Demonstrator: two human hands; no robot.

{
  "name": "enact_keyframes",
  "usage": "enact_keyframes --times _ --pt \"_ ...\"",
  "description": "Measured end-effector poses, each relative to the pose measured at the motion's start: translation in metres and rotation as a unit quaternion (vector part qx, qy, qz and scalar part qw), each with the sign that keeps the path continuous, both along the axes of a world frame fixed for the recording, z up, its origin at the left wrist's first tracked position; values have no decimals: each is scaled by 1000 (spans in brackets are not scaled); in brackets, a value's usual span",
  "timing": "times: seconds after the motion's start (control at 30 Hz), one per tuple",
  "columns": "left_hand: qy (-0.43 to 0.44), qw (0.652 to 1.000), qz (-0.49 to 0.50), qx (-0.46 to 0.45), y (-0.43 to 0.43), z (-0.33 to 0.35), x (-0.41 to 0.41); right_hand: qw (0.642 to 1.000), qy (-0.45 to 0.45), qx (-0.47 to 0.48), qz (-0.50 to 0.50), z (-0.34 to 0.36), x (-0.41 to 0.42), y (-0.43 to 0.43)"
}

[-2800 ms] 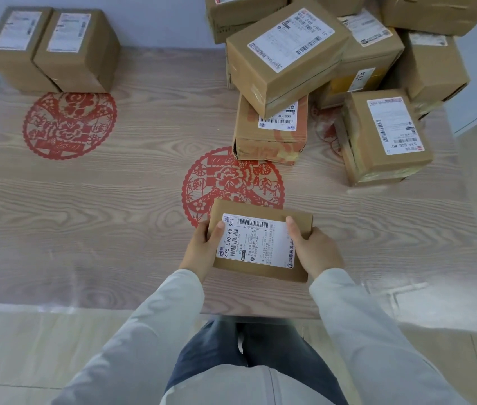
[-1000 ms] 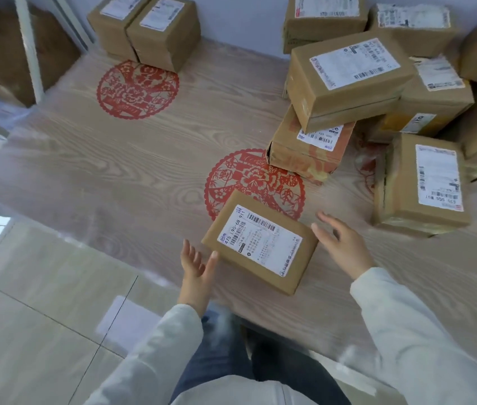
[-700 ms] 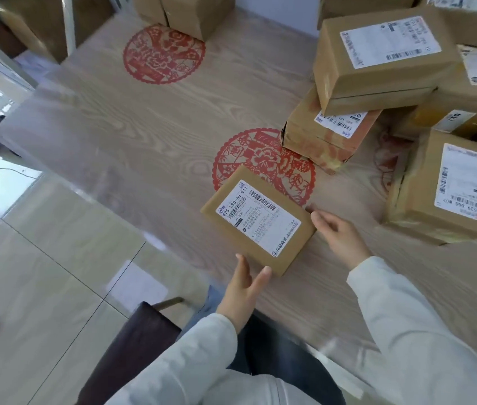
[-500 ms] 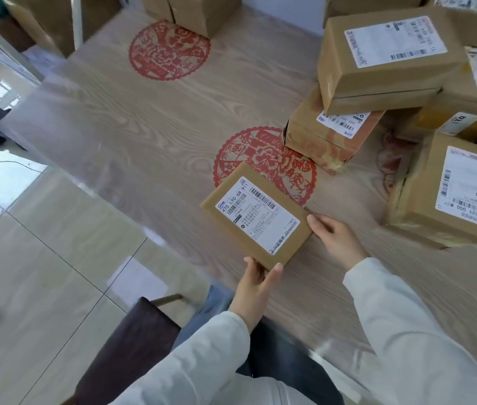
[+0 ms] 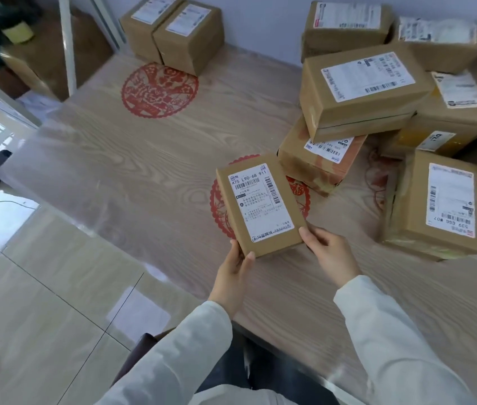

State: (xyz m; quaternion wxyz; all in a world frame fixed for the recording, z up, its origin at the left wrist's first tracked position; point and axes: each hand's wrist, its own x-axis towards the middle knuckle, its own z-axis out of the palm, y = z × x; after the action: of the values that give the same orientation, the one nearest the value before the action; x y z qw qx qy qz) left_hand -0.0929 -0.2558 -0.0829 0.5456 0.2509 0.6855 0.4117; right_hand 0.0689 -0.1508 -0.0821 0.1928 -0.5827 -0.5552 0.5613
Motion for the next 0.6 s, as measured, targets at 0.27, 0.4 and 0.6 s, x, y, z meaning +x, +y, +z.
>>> enact_keyframes --times 0.27,0.4,0.6 --pt "6 999 -35 33 47 8 -87 996 33 15 -78 20 -81 25" --pt "3 998 -62 31 78 9 -152 993 18 28 -110 24 -136 37" --pt "-10 996 -81 26 121 5 -211 985 21 34 -167 20 -192 60"
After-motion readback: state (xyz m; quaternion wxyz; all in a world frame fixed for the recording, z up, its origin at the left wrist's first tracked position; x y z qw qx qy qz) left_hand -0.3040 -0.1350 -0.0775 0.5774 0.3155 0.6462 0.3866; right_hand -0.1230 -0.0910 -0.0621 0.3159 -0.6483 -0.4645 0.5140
